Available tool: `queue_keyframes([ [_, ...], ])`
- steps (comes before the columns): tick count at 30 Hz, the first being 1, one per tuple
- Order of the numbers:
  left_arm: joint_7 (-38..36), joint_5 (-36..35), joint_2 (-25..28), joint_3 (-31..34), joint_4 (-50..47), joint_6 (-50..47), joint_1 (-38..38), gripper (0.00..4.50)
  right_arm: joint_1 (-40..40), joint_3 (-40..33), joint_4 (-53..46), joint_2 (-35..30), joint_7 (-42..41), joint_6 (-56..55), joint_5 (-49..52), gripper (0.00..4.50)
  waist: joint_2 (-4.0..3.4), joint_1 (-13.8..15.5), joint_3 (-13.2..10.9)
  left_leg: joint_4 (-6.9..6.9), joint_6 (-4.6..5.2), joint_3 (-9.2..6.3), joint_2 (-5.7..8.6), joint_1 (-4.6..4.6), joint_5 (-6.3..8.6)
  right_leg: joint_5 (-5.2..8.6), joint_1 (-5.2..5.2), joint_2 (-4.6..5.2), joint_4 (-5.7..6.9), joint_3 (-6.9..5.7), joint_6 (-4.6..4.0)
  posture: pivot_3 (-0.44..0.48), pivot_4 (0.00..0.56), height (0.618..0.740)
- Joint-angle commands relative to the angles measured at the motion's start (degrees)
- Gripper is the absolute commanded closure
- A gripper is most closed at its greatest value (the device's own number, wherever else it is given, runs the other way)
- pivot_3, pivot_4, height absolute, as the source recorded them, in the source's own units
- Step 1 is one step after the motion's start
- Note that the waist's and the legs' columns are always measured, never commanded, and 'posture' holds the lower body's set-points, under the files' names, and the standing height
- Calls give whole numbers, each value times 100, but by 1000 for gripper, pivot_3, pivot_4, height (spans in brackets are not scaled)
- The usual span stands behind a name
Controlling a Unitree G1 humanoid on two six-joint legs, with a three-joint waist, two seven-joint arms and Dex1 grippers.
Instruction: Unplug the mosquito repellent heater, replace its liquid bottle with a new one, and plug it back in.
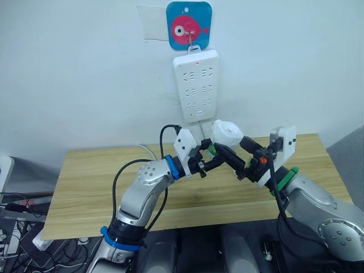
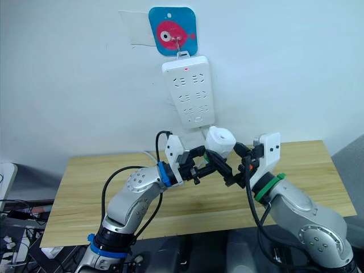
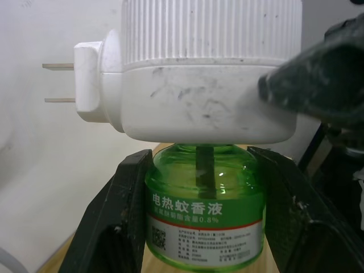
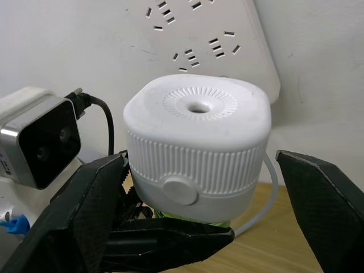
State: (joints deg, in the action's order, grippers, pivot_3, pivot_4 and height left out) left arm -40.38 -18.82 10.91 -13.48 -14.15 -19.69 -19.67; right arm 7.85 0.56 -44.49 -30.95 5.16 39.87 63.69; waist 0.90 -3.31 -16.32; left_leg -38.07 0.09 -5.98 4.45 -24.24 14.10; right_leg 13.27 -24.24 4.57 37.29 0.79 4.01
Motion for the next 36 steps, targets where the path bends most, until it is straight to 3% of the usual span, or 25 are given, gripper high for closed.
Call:
queue_keyframes([
  [1,104,65,-59,-144,-363,149,56,2248,-55,16,-55,121,-162,-59,-164,383,0,0,0,0,0,0,0,0,0,0,0,0,0,0,0,-147,256,740],
  [5,148,109,-49,-217,-397,196,100,2248,-34,10,-18,272,-221,-105,-341,1495,-1,1,1,0,1,2,-1,3,1,0,0,0,2,2,0,-147,255,740],
  [13,207,-33,-83,-143,-386,113,146,2248,-194,9,-13,439,-446,-135,-689,1508,-1,3,1,1,1,3,0,5,1,0,0,-1,4,4,0,-148,249,740],
  [20,-294,-870,566,500,-870,-312,492,8,-391,-55,34,527,-679,-242,-1118,1508,-7,-4,14,3,-2,9,-3,15,-1,1,0,-2,12,11,-1,-153,236,740],
  [28,-744,-1047,1469,1586,-330,141,427,0,-341,33,-72,533,-896,-287,-1574,1508,-8,7,53,4,-2,15,-5,24,0,3,1,-8,22,17,-4,-157,219,740],
  [31,-790,-812,1605,1848,561,620,-195,0,-195,111,-127,601,-908,-264,-1655,1508,-4,23,77,3,-7,14,-4,27,-3,3,2,-9,25,14,-4,-149,214,740],
  [36,-1042,-588,1522,1762,1579,1179,-940,0,36,102,-115,672,-906,-119,-1660,1508,3,17,121,3,-23,15,-3,28,-12,3,3,-11,27,15,-3,-147,209,740],
])
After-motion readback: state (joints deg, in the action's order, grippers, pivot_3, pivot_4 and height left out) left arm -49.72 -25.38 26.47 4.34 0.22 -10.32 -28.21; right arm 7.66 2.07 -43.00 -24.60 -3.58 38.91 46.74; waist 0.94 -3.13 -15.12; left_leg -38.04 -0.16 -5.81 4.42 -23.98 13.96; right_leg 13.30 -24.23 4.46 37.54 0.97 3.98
